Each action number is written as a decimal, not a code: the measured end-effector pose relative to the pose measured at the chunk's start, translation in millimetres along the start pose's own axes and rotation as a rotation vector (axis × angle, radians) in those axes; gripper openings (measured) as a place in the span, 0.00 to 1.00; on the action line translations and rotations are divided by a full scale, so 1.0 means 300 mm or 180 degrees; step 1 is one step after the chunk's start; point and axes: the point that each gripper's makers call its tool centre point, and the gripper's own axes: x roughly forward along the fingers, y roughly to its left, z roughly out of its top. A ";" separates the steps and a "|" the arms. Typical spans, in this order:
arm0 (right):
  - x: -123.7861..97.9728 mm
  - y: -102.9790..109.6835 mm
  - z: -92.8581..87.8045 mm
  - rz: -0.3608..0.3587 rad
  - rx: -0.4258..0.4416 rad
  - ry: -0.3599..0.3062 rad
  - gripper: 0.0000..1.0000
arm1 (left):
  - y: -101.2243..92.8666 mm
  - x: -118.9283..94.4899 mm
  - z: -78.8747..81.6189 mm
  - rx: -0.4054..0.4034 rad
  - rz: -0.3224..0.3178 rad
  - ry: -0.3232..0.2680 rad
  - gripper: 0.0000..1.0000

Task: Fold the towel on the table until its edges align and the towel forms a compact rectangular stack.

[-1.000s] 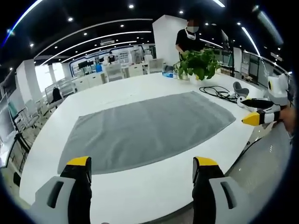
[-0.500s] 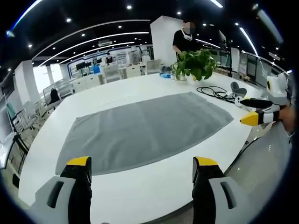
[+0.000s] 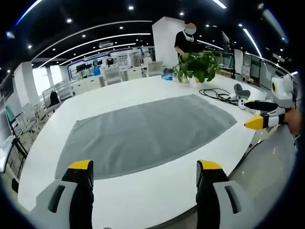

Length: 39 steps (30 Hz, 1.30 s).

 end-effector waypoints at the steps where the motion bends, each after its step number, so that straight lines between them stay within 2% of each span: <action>1: 0.000 0.000 0.000 -0.0003 -0.0002 0.0001 0.99 | 0.000 0.001 0.000 -0.0002 -0.0007 -0.0003 0.91; 17: -0.002 -0.002 0.024 -0.0024 -0.0052 0.0060 0.99 | -0.031 -0.004 0.001 0.0045 -0.0206 0.0018 0.91; 20: -0.009 -0.016 0.029 -0.0031 0.0039 0.0089 0.99 | -0.055 -0.010 0.023 0.0203 -0.0289 0.0001 0.90; 23: -0.021 -0.029 0.043 -0.0038 0.0050 0.0108 0.99 | -0.058 -0.013 0.041 0.0122 -0.0322 -0.0020 0.90; 32: -0.048 -0.086 0.101 -0.0117 0.0006 0.0123 0.99 | -0.118 -0.013 0.095 0.0218 -0.0525 -0.0081 0.90; 39: -0.039 -0.123 0.112 -0.0019 -0.0115 0.0144 0.99 | -0.150 -0.007 0.122 0.0305 -0.0522 -0.0117 0.90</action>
